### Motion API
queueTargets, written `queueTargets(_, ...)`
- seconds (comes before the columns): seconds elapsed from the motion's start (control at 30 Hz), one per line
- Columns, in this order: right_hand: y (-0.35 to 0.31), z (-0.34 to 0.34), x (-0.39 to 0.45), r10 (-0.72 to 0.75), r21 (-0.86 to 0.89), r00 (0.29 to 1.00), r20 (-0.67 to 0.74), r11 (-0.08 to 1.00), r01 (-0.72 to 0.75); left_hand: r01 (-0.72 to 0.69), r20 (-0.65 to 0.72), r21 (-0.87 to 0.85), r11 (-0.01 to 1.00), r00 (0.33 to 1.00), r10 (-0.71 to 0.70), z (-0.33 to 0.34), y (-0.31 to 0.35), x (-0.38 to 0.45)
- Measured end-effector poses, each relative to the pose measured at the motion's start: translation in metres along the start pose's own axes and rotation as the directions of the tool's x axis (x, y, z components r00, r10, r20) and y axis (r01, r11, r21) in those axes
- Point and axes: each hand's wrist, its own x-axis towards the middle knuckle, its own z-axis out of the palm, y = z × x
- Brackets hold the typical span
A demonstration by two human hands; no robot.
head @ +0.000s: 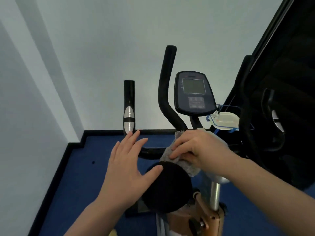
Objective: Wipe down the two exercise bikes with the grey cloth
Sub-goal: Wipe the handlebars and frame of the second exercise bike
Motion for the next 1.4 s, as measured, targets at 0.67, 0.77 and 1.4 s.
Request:
queueTargets(0.67,-0.017,0.009,0.03,-0.008,0.037,0.999,0.05,0.999,0.006,0.198,-0.142,-0.316,0.928,0.957,-0.252,0.013,-0.004,-0.029)
queueTargets(0.77,-0.034,0.024,0.057,-0.03,0.211,0.999,-0.013,0.977,0.032,0.199,-0.16,-0.323,0.925,0.952,-0.261,0.011,-0.006,-0.033)
queueTargets(1.4,-0.045,0.032,0.079,0.069,0.321,0.997,-0.032,0.946,-0.055,0.256,-0.122,-0.405,0.878,0.936,-0.33,0.007,-0.009,-0.035)
